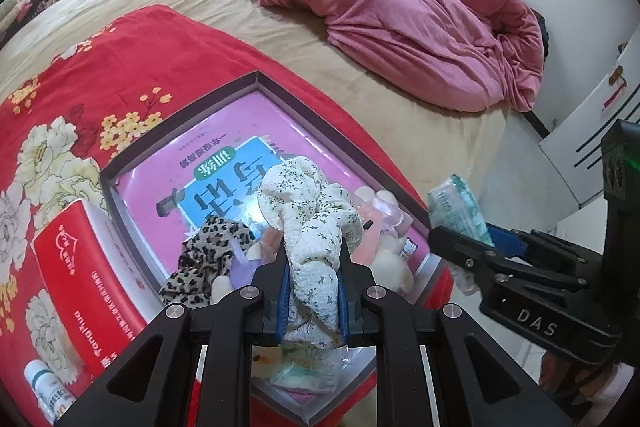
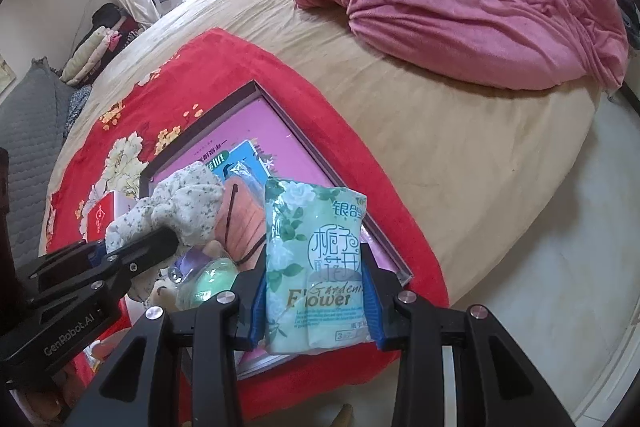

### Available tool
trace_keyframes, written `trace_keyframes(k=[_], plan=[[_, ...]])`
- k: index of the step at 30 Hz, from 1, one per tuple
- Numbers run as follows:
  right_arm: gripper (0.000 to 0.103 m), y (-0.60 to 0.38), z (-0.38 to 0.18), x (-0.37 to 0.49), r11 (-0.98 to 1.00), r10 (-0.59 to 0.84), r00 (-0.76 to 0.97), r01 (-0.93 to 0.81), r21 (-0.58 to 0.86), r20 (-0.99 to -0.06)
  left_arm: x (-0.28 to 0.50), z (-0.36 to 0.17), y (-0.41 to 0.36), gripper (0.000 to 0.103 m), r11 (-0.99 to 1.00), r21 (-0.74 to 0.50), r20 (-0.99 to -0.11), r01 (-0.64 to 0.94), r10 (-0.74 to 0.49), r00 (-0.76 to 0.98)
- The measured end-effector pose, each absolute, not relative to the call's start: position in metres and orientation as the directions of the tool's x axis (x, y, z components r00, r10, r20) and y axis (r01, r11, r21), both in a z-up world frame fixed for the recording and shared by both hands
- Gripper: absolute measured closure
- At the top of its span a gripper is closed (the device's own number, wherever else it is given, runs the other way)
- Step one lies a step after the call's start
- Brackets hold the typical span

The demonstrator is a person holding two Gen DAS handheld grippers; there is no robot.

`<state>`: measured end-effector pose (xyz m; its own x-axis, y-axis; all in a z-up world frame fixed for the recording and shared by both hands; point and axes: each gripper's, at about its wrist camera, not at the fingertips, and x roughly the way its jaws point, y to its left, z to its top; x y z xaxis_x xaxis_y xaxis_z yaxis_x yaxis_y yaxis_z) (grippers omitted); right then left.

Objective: Organize soft objects
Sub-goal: 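Carry the scrunchie and tissue pack with both tools over the tray, then lower the scrunchie and tissue pack into the tray and open both tools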

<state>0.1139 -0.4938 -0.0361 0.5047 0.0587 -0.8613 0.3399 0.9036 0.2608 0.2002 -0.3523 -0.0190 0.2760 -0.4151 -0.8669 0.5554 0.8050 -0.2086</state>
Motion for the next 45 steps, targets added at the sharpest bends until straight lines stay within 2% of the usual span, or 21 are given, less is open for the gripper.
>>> trace_keyframes(k=[14, 22, 26, 28, 31, 41, 45], plan=[[0.064, -0.493, -0.063, 0.125, 0.909, 0.065, 0.477, 0.333, 0.249, -0.877, 0.208, -0.037, -0.363, 0.083, 0.801, -0.197, -0.885, 0.565, -0.393, 0.248], [0.061, -0.495, -0.082, 0.126, 0.908, 0.085, 0.465, 0.327, 0.260, -0.881, 0.209, -0.048, -0.371, 0.077, 0.792, -0.206, -0.893, 0.574, -0.392, 0.221], [0.058, -0.496, -0.080, 0.126, 0.910, 0.090, 0.465, 0.321, 0.262, -0.881, 0.209, -0.049, -0.370, 0.069, 0.791, -0.225, -0.890, 0.569, -0.405, 0.210], [0.050, -0.495, -0.076, 0.124, 0.914, 0.092, 0.479, 0.307, 0.265, -0.873, 0.209, -0.047, -0.369, 0.052, 0.791, -0.226, -0.886, 0.568, -0.409, 0.217], [0.044, -0.496, -0.070, 0.123, 0.917, 0.086, 0.497, 0.299, 0.264, -0.864, 0.208, -0.042, -0.363, 0.045, 0.795, -0.230, -0.879, 0.562, -0.417, 0.230], [0.043, -0.503, -0.032, 0.115, 0.910, 0.039, 0.560, 0.322, 0.261, -0.828, 0.193, -0.003, -0.321, 0.032, 0.806, -0.248, -0.836, 0.538, -0.459, 0.301], [0.040, -0.478, 0.000, 0.120, 0.936, 0.051, 0.606, 0.249, 0.250, -0.794, 0.182, 0.021, -0.285, 0.028, 0.825, -0.245, -0.808, 0.509, -0.464, 0.363]])
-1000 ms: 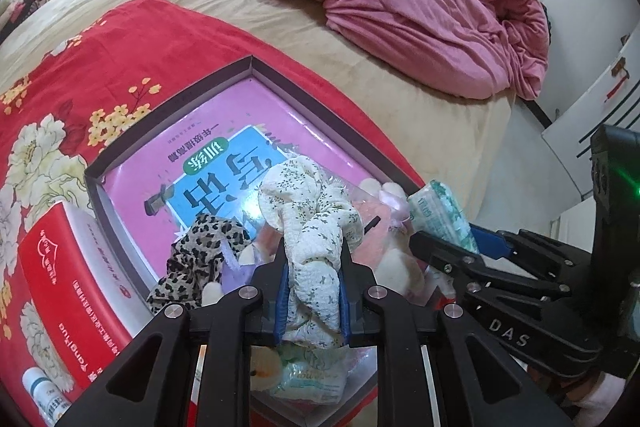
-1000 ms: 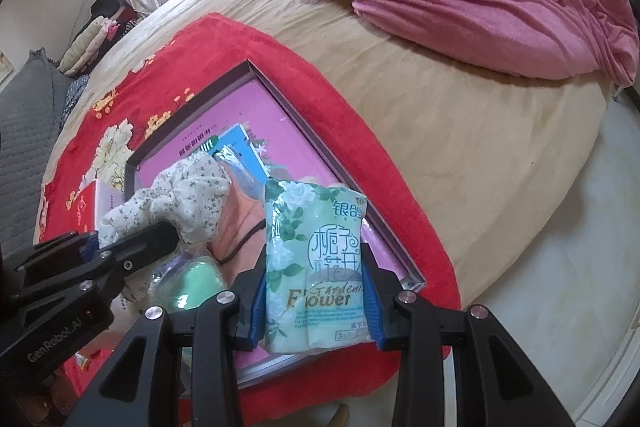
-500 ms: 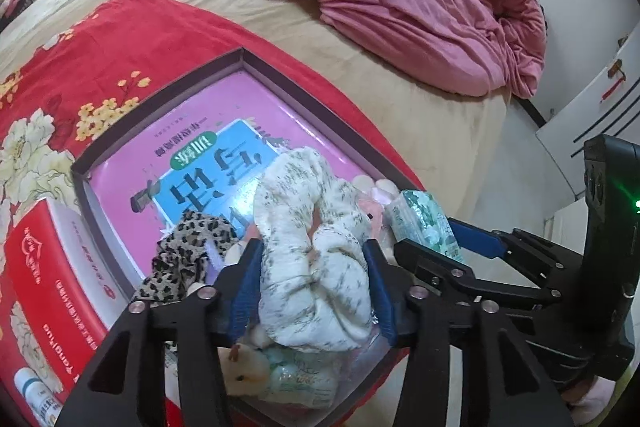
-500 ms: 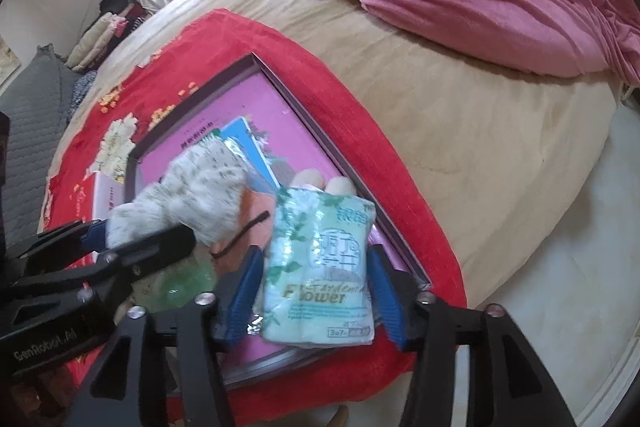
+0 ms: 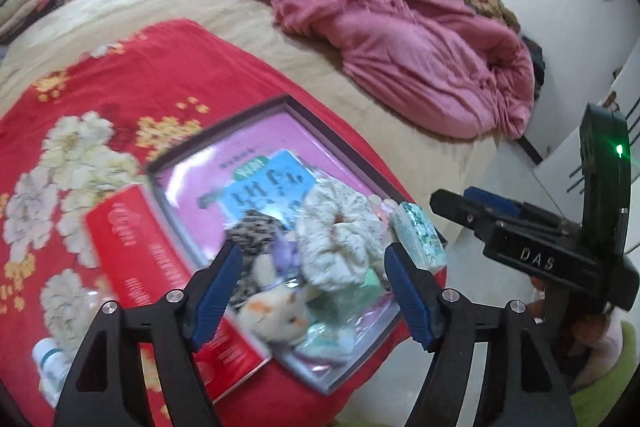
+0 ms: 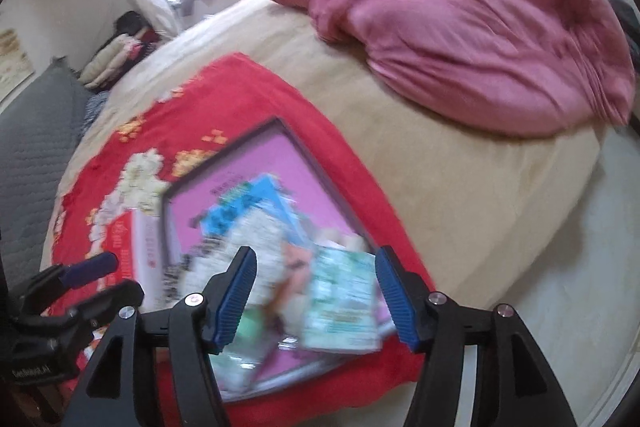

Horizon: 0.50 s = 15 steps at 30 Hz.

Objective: Organize soft objects
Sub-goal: 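Lower the scrunchie and tissue pack into the tray and open both tools, then move both open tools back to the snack packet and bagged bun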

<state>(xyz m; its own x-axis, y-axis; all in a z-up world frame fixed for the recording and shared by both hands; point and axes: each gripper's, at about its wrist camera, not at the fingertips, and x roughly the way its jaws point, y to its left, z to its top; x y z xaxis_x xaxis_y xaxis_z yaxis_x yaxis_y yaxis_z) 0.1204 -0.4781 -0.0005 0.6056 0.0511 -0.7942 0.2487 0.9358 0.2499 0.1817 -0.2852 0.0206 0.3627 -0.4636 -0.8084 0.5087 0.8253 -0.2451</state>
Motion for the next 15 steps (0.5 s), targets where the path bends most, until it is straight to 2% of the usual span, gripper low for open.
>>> trace_keyframes(k=[7, 15], plan=[[0.037, -0.393, 0.040, 0.137, 0.970, 0.130, 0.652, 0.071, 0.231, -0.747, 0.167, 0.044, -0.192, 0.027, 0.893, -0.233, -0.790, 0.386, -0.405, 0.461], [0.036, -0.270, 0.050, 0.139, 0.979, 0.203, 0.629, -0.157, 0.133, -0.751, 0.142, 0.038, -0.071, 0.027, 0.955, -0.219, -0.805, 0.198, -0.292, 0.517]])
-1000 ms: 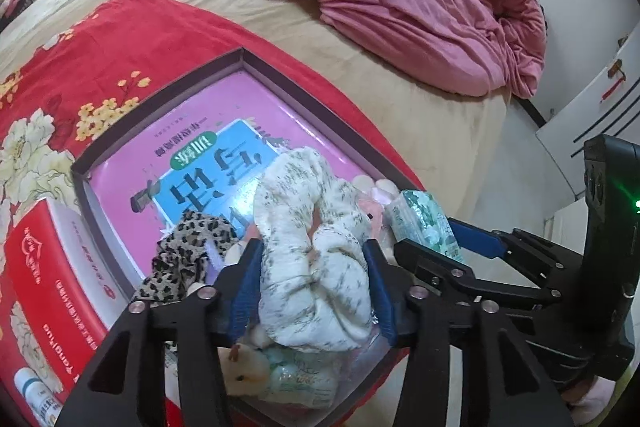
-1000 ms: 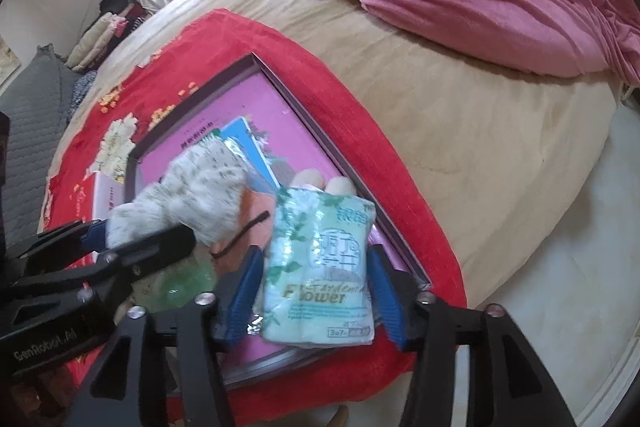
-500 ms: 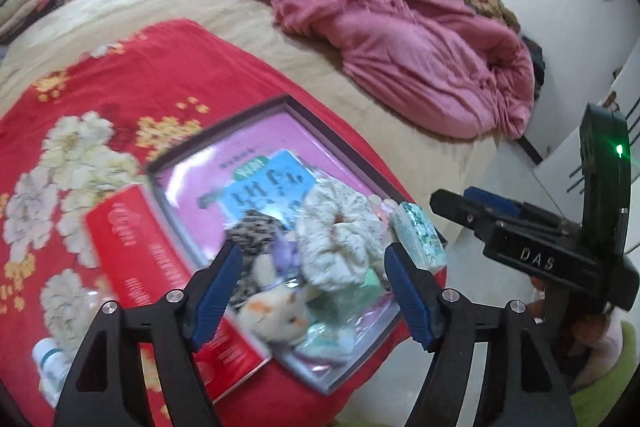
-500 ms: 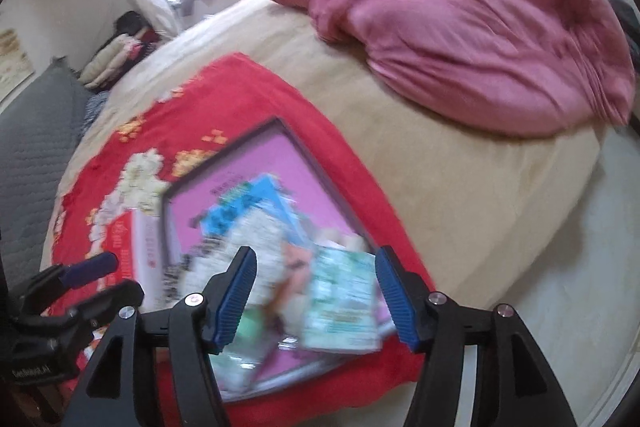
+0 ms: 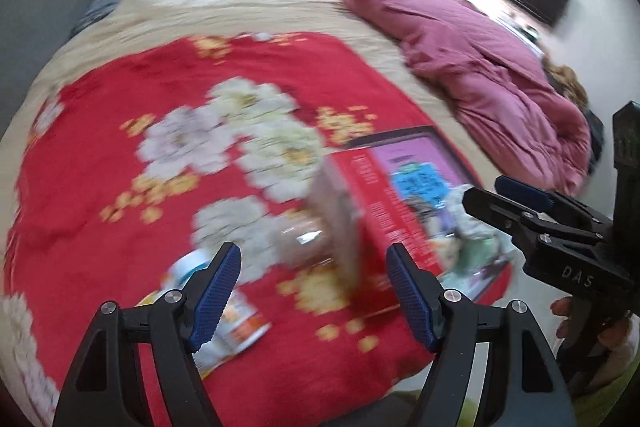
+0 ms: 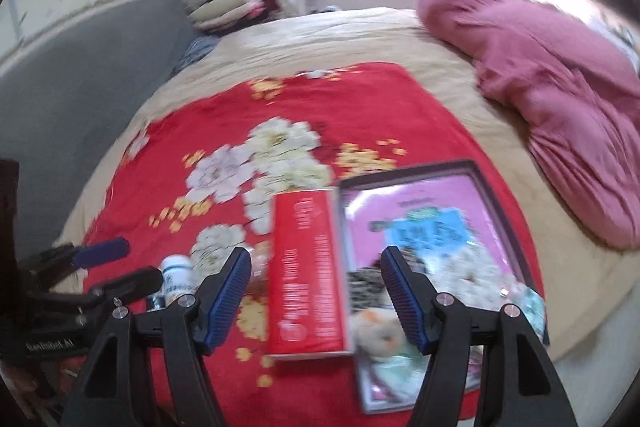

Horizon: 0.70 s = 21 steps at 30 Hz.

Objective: Organize soft objects
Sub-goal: 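Move both open tools back to the snack packet and bagged bun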

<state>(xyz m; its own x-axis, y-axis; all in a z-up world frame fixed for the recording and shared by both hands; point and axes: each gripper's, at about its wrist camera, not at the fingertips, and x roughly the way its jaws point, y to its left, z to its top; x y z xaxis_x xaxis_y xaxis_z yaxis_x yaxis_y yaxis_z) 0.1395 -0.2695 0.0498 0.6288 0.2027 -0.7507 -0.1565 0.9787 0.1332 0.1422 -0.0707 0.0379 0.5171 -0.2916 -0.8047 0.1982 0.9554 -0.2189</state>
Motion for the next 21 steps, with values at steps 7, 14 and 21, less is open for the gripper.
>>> trace_keyframes(k=[7, 14, 21], plan=[[0.036, -0.202, 0.039, 0.140, 0.962, 0.238, 0.585, -0.253, 0.104, -0.775, 0.125, 0.022, -0.007, 0.027, 0.973, -0.213, -0.826, 0.091, -0.229, 0.515], [0.036, -0.163, 0.025, 0.141, 0.953, 0.217, 0.552, -0.300, 0.051, -0.805, 0.118, 0.010, 0.019, 0.027, 0.971, -0.236, -0.829, 0.041, -0.223, 0.513], [0.036, -0.151, 0.014, 0.145, 0.950, 0.185, 0.535, -0.312, 0.011, -0.825, 0.115, -0.008, 0.033, 0.027, 0.967, -0.254, -0.843, 0.002, -0.222, 0.489]])
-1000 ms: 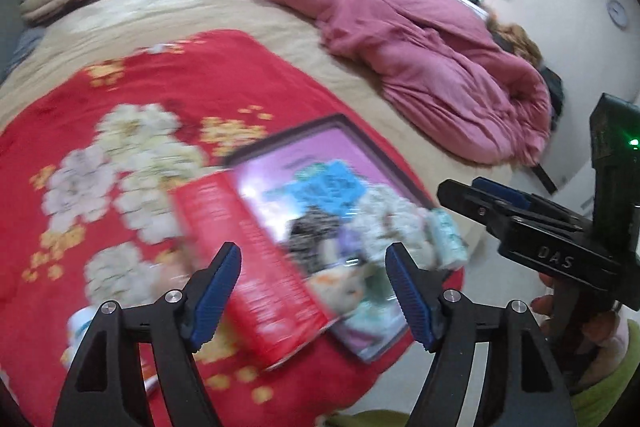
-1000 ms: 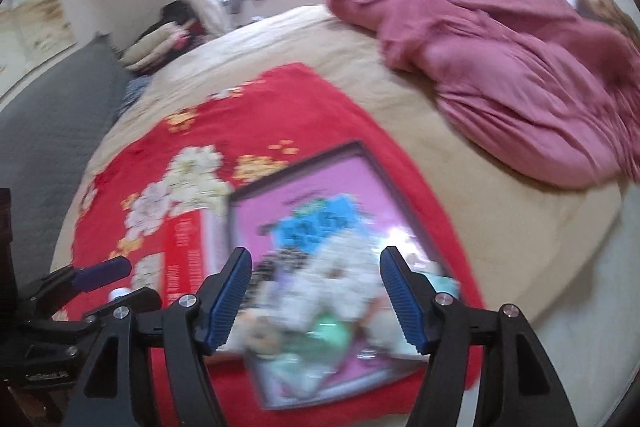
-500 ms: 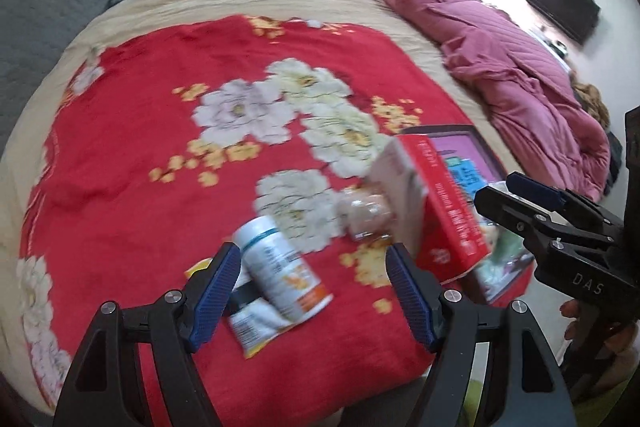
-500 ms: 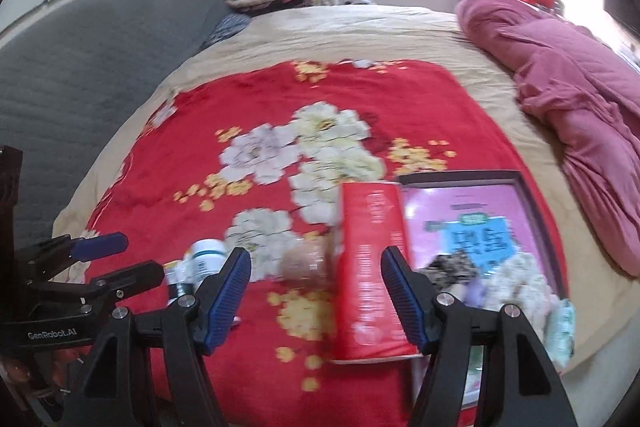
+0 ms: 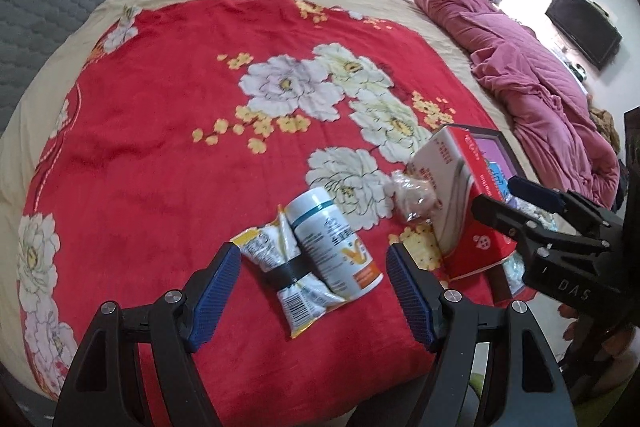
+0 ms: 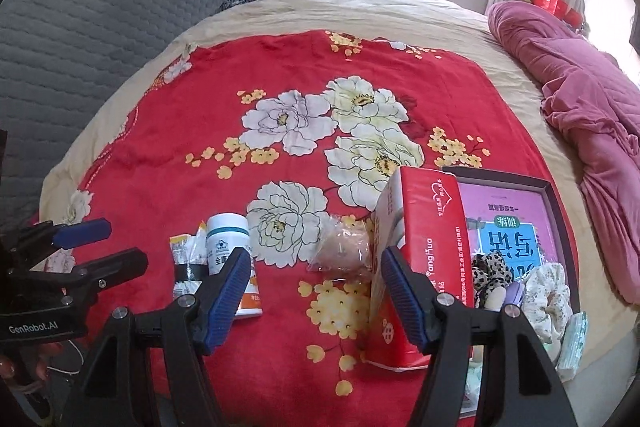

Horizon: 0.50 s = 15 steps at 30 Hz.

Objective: Organize soft objects
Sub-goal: 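Move both open tools back to the snack packet and bagged bun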

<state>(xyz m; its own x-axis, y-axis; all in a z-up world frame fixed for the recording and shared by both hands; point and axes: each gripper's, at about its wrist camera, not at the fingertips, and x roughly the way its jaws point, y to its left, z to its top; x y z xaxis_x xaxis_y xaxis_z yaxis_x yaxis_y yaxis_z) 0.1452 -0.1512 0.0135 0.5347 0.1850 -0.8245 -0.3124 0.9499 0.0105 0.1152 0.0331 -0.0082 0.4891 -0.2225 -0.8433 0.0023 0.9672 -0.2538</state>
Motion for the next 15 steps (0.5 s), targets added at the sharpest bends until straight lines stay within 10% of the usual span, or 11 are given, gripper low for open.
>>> trace_keyframes(k=[15], plan=[[0.036, -0.143, -0.017, 0.156, 0.936, 0.125, 0.498, -0.347, -0.065, -0.858, 0.123, -0.075, 0.046, 0.027, 0.949, -0.299, -0.897, -0.102, -0.243, 0.370]])
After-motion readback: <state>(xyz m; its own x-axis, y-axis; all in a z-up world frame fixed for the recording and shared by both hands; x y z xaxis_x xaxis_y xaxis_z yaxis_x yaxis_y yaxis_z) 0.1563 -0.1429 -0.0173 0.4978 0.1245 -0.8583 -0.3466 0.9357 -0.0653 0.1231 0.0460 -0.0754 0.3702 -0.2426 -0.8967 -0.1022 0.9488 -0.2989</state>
